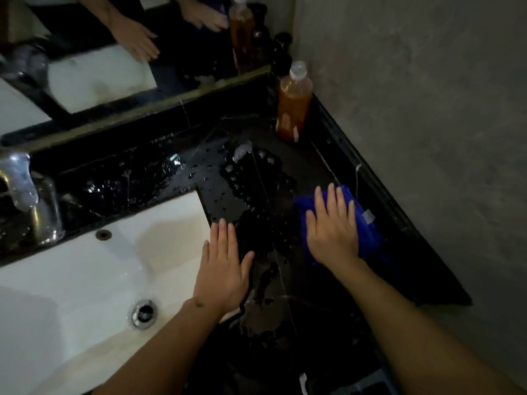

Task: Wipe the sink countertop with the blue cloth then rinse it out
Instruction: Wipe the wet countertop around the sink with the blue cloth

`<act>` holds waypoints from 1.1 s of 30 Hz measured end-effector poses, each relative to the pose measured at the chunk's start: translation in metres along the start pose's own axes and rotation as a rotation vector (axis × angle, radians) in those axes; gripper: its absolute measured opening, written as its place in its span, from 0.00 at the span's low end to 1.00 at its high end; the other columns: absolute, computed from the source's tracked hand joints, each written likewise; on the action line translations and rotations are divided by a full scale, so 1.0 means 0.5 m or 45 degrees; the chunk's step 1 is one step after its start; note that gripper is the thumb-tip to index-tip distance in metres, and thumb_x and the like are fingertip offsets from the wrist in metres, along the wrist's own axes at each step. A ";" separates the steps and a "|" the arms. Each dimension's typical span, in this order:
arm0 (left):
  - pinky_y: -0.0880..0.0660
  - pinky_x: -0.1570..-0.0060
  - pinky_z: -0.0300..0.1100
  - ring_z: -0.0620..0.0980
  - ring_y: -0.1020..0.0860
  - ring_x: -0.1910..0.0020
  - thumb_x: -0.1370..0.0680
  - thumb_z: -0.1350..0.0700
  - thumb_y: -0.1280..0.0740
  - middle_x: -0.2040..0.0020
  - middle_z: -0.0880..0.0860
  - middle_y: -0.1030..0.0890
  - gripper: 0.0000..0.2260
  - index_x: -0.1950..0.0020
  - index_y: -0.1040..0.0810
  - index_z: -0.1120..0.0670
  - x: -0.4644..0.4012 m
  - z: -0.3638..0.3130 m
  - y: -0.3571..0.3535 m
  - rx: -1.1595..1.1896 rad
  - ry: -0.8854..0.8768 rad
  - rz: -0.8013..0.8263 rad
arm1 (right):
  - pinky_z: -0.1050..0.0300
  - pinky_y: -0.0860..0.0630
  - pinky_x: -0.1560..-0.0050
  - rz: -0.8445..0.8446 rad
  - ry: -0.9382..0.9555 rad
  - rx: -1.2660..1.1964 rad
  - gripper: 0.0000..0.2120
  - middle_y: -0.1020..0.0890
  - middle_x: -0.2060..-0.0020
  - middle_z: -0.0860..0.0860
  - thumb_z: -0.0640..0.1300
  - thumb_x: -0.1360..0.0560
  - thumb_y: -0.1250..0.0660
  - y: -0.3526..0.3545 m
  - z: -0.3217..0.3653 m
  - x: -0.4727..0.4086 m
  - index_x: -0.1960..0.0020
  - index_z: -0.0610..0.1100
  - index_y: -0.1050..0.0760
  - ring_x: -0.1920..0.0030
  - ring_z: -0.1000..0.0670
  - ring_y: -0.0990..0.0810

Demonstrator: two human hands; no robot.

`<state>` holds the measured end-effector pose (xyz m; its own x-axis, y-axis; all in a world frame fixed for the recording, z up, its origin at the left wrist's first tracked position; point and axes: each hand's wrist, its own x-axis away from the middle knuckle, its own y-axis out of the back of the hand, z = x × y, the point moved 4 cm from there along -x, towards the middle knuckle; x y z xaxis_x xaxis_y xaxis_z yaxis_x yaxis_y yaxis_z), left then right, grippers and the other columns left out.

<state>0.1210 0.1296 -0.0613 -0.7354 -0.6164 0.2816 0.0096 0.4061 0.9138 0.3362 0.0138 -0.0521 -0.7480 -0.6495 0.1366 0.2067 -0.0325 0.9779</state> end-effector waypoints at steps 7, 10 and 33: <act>0.64 0.23 0.47 0.43 0.73 0.25 0.25 0.32 0.70 0.23 0.46 0.73 0.36 0.22 0.68 0.50 0.006 0.006 0.016 0.124 -0.009 0.068 | 0.40 0.62 0.22 0.072 0.194 0.045 0.30 0.56 0.19 0.44 0.64 0.18 0.60 -0.004 0.097 -0.072 0.19 0.57 0.57 0.20 0.44 0.61; 0.63 0.22 0.46 0.42 0.71 0.24 0.25 0.32 0.71 0.22 0.47 0.69 0.38 0.20 0.64 0.51 0.002 0.015 0.025 0.137 -0.028 0.079 | 0.39 0.63 0.22 0.124 0.342 0.057 0.32 0.57 0.19 0.44 0.68 0.20 0.59 -0.013 0.112 -0.015 0.19 0.59 0.58 0.20 0.43 0.62; 0.63 0.24 0.42 0.48 0.66 0.21 0.21 0.35 0.64 0.20 0.51 0.64 0.36 0.19 0.61 0.55 0.112 -0.030 -0.011 0.042 -0.004 -0.014 | 0.43 0.56 0.21 0.062 0.242 0.084 0.28 0.49 0.19 0.45 0.58 0.16 0.55 0.002 -0.005 -0.062 0.19 0.52 0.51 0.19 0.44 0.54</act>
<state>0.0901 0.0826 -0.0460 -0.7376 -0.6185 0.2709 -0.0205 0.4216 0.9066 0.3610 0.0320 -0.0559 -0.6043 -0.7810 0.1578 0.1932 0.0485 0.9800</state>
